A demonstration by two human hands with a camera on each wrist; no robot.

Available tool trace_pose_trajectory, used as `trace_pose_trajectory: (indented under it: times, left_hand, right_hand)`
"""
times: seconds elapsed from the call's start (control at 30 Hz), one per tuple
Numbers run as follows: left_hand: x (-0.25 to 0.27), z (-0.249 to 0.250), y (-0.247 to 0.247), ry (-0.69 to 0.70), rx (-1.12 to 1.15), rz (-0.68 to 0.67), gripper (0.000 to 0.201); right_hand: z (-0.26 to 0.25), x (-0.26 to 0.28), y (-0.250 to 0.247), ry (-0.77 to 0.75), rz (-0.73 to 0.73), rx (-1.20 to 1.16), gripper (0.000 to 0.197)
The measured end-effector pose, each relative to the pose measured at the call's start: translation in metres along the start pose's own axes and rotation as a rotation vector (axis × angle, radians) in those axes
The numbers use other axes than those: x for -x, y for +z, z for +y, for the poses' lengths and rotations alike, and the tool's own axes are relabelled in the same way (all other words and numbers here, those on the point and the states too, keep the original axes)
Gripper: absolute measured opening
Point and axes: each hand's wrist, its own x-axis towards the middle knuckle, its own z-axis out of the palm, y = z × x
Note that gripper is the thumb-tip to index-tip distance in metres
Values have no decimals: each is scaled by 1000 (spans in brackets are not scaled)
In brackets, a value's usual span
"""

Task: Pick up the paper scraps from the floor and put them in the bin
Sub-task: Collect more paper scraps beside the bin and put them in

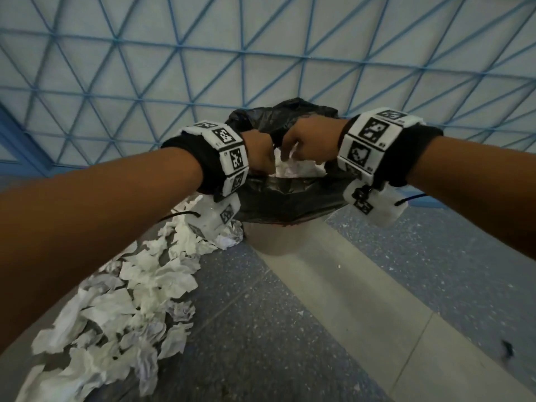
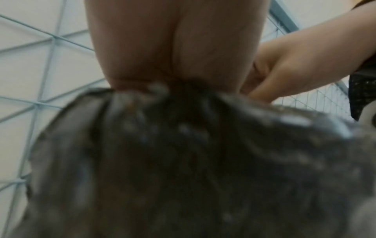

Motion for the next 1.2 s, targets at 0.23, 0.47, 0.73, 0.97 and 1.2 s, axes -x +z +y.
trace_pose_trajectory:
  times: [0.23, 0.47, 0.73, 0.97, 1.2]
  left_hand:
    - [55, -26, -14, 170, 270, 474, 33]
    - [152, -89, 67, 241, 281, 581, 21]
    - [205, -141, 187, -173, 49, -198, 69]
    - [205, -147, 236, -445, 197, -330, 81]
    - [191, -138, 246, -419, 361, -222, 54]
  right_hand:
    - [-30, 32, -10, 7, 229, 52, 36]
    - [-115, 80, 43, -443, 513, 11, 24]
    - [-183, 20, 159, -401, -135, 80, 50]
    - [-209, -35, 222, -275, -266, -75, 63]
    - [-216, -47, 242, -267, -256, -63, 40]
